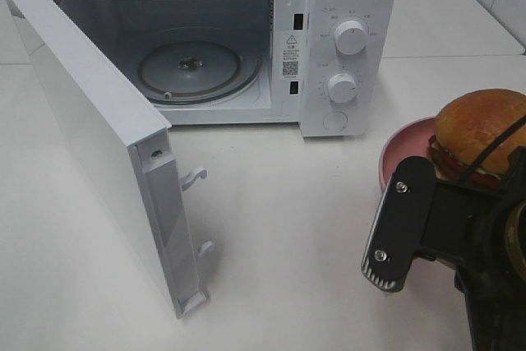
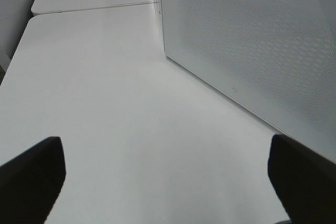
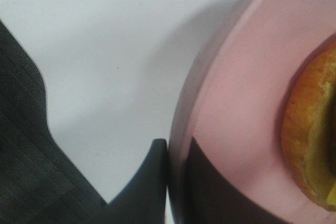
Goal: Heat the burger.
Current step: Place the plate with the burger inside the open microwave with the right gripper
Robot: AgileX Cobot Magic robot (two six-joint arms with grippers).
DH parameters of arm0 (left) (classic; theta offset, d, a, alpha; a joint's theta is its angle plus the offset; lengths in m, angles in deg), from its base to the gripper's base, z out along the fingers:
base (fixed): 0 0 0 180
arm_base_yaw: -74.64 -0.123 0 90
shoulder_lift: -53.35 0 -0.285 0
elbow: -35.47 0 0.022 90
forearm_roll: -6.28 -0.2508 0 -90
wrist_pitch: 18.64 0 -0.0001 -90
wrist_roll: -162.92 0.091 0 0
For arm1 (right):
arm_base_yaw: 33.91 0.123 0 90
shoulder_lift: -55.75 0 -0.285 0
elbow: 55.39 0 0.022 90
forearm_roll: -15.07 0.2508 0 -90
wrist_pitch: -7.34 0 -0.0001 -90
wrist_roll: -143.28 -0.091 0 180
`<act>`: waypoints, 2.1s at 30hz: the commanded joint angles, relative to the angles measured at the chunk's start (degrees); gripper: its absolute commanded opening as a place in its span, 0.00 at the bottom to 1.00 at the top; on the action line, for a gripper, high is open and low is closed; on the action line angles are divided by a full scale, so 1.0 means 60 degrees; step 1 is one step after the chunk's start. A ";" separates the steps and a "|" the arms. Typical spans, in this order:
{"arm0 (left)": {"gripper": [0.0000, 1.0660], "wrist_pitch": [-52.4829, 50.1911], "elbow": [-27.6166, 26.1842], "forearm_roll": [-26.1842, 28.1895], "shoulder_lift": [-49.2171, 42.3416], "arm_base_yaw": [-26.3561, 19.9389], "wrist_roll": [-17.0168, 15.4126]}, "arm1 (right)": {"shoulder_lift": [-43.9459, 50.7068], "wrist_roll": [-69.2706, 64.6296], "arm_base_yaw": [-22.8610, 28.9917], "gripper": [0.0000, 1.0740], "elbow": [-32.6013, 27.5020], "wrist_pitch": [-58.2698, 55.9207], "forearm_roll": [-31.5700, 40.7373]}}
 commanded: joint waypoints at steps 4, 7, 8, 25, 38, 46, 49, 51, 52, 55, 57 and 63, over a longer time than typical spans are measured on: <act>0.92 -0.0086 0.0038 0.0038 -0.0220 0.0038 -0.0019 | 0.0076 0.1509 0.0019 0.01 -0.0010 0.0602 -0.0611; 0.92 -0.0086 0.0038 0.0038 -0.0220 0.0038 -0.0019 | 0.0076 0.2187 0.0019 0.01 -0.0010 0.0898 -0.0630; 0.92 -0.0086 0.0038 0.0038 -0.0220 0.0038 -0.0019 | 0.0076 0.2664 0.0019 0.02 -0.0010 0.1041 -0.0640; 0.92 -0.0086 0.0038 0.0038 -0.0220 0.0038 -0.0019 | 0.0076 0.4526 0.0019 0.02 -0.0010 0.1872 -0.0840; 0.92 -0.0086 0.0038 0.0038 -0.0220 0.0038 -0.0019 | 0.0076 0.7334 -0.0048 0.02 0.0000 0.2473 0.0181; 0.92 -0.0086 0.0038 0.0038 -0.0220 0.0038 -0.0019 | 0.0076 0.9005 -0.1079 0.02 0.0000 0.2941 0.1165; 0.92 -0.0086 0.0038 0.0038 -0.0220 0.0038 -0.0019 | 0.0076 0.9769 -0.1509 0.02 0.0000 0.3180 0.1518; 0.92 -0.0086 0.0038 0.0038 -0.0220 0.0038 -0.0019 | 0.0076 1.0246 -0.1786 0.02 0.0000 0.3352 0.1853; 0.92 -0.0086 0.0038 0.0038 -0.0220 0.0038 -0.0019 | 0.0076 1.0819 -0.2024 0.02 0.0000 0.3533 0.2244; 0.92 -0.0086 0.0038 0.0038 -0.0220 0.0038 -0.0019 | 0.0076 1.1641 -0.2292 0.02 0.0000 0.3686 0.2636; 0.92 -0.0086 0.0038 0.0038 -0.0220 0.0038 -0.0019 | 0.0076 1.2080 -0.2502 0.02 0.0057 0.3801 0.2932; 0.92 -0.0086 0.0038 0.0038 -0.0220 0.0038 -0.0019 | 0.0076 1.3379 -0.3018 0.02 0.0544 0.3801 0.3743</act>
